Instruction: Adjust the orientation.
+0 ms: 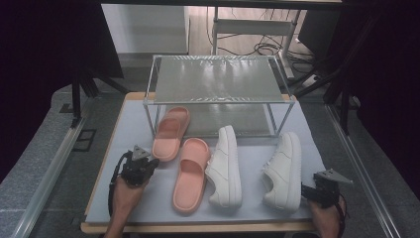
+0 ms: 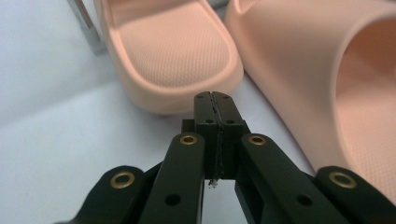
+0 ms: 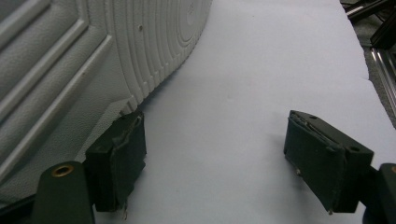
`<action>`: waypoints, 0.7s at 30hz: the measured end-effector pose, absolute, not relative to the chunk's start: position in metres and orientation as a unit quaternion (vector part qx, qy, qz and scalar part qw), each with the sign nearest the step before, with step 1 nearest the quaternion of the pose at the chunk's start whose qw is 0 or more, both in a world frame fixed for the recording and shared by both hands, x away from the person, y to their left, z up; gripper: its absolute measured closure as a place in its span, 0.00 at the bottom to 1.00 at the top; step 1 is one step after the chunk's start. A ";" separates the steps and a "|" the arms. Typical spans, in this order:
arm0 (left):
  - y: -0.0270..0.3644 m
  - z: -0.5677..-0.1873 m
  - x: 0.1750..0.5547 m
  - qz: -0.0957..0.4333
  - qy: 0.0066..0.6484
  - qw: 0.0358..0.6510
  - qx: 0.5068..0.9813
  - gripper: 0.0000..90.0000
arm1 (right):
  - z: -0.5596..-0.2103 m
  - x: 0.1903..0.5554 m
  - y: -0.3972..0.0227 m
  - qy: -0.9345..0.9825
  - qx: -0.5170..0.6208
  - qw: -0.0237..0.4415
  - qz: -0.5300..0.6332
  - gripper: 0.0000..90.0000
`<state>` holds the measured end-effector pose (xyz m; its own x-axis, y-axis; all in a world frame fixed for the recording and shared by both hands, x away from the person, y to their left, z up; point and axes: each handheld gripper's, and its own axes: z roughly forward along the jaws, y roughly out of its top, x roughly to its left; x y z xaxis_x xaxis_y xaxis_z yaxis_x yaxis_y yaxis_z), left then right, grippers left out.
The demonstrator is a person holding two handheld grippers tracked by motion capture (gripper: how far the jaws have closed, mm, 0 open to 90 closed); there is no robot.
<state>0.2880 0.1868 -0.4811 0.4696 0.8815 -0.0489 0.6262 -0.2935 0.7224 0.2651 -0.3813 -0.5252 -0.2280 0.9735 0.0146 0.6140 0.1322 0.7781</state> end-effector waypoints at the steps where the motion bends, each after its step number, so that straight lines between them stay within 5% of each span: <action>1: 0.187 -0.482 0.288 0.183 0.482 0.347 0.783 1.00 | -0.525 0.265 -0.381 0.705 0.563 0.263 0.342 0.23; 21: 0.169 -0.497 0.331 0.197 0.489 0.344 0.777 1.00 | -0.525 0.265 -0.381 0.706 0.563 0.262 0.342 0.23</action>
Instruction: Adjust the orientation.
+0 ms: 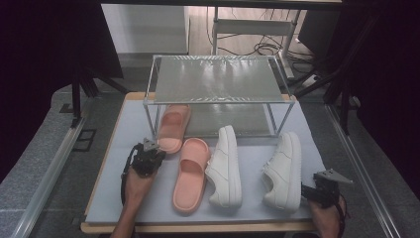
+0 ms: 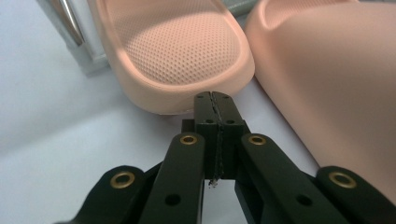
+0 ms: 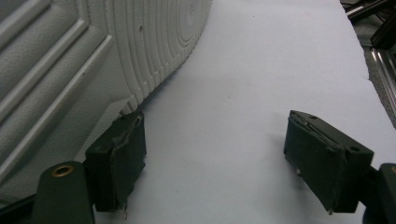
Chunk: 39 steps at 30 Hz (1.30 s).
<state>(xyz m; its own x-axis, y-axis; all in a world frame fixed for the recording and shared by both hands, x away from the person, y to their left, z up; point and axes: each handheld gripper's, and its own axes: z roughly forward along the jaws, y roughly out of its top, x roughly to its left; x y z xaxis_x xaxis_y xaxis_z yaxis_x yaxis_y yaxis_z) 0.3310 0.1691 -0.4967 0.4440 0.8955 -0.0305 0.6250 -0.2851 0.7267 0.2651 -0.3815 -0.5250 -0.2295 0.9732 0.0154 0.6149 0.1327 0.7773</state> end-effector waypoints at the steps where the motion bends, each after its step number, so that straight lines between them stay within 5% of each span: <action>1: 0.169 -0.496 0.333 0.198 0.490 0.344 0.776 1.00 | -0.525 0.265 -0.381 0.706 0.563 0.262 0.342 0.23; 39: 0.142 -0.503 0.412 0.231 0.498 0.332 0.767 1.00 | -0.525 0.265 -0.382 0.706 0.562 0.262 0.342 0.23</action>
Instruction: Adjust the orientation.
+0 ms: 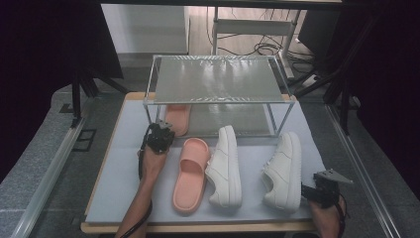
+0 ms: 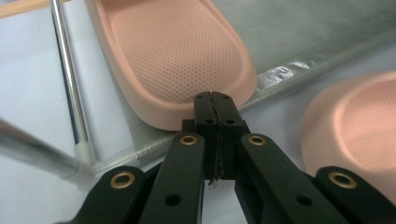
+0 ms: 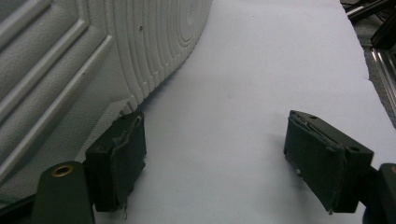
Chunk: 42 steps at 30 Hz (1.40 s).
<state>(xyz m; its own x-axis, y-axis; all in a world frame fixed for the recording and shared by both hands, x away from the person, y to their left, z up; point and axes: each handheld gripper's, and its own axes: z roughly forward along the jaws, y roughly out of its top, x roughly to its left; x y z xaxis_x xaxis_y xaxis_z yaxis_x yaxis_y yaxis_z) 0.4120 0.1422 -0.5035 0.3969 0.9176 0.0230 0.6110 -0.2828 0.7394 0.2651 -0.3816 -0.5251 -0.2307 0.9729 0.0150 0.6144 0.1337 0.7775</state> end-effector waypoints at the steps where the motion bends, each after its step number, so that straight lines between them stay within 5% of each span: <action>1: 0.142 -0.504 0.413 0.231 0.499 0.332 0.766 1.00 | -0.525 0.265 -0.382 0.706 0.562 0.262 0.342 0.23; 17: 0.152 -0.494 0.392 0.202 0.497 0.369 0.759 0.98 | -0.525 0.265 -0.382 0.706 0.562 0.262 0.342 0.23; 42: 0.163 -0.481 0.300 0.163 0.471 0.401 0.768 0.87 | -0.525 0.265 -0.381 0.706 0.563 0.262 0.342 0.23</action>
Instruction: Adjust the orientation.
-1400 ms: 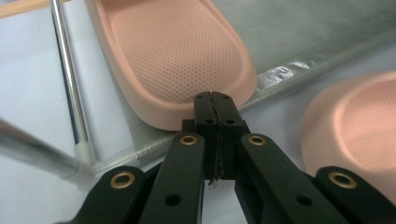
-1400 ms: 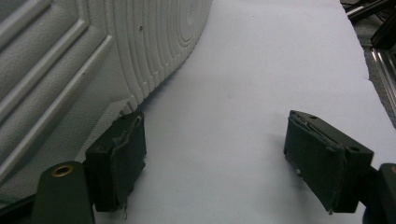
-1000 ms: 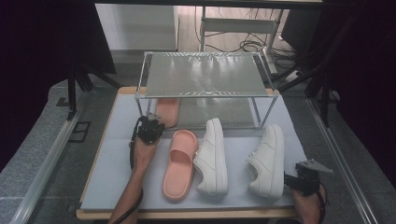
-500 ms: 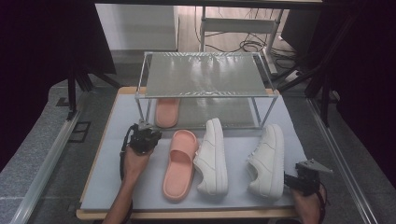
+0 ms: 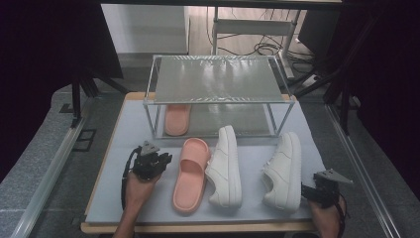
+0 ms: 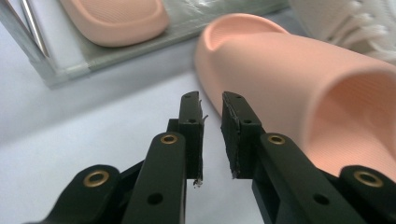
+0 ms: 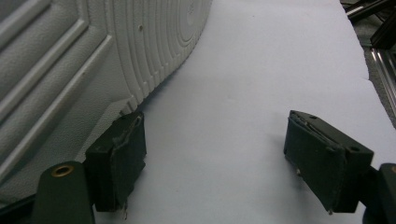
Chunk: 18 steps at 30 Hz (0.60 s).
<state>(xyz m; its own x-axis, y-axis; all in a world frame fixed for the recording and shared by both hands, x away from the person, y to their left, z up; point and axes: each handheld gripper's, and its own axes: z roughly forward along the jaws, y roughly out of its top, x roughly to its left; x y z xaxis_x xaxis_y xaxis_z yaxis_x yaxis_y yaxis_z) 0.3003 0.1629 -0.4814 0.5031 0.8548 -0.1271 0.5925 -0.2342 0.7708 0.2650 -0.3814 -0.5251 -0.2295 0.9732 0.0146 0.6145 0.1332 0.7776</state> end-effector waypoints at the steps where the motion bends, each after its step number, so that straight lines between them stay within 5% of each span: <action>1: 0.163 -0.481 0.297 0.163 0.470 0.402 0.769 0.87 | -0.525 0.265 -0.381 0.706 0.562 0.262 0.342 0.23; 18: 0.142 -0.481 0.278 0.152 0.455 0.414 0.774 0.79 | -0.525 0.265 -0.381 0.705 0.563 0.263 0.342 0.23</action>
<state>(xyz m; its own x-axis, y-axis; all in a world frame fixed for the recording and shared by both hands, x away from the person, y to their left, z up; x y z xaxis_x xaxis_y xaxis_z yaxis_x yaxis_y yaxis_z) 0.2779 0.1420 -0.4806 0.5400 0.8298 -0.1406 0.5774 -0.2438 0.7792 0.2651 -0.3813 -0.5252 -0.2285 0.9734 0.0151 0.6141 0.1321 0.7781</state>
